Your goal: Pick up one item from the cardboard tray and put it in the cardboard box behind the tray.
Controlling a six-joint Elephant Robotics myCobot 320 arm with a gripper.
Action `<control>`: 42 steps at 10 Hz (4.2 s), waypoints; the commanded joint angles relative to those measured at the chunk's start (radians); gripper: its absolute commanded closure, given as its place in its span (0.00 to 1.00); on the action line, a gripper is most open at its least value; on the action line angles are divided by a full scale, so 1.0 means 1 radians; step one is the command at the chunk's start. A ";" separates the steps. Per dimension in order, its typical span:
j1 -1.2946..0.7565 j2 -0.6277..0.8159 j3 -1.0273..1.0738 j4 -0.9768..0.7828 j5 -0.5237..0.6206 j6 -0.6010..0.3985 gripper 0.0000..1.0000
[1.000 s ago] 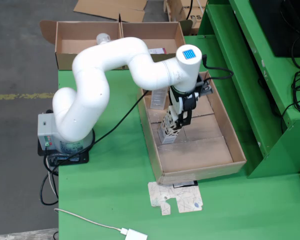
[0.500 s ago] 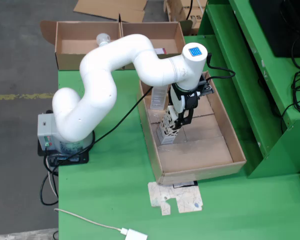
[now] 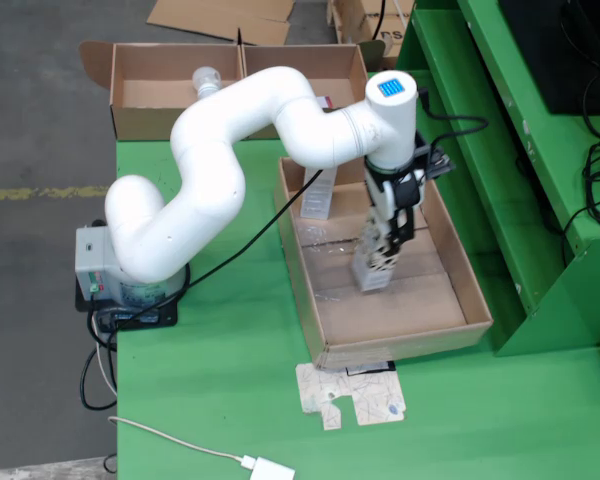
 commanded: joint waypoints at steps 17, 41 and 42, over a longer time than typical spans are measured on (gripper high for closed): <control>0.280 0.144 0.431 0.194 -0.138 0.006 1.00; 0.866 0.076 0.431 0.348 -0.348 -0.043 1.00; 0.866 0.076 0.431 0.348 -0.348 -0.043 1.00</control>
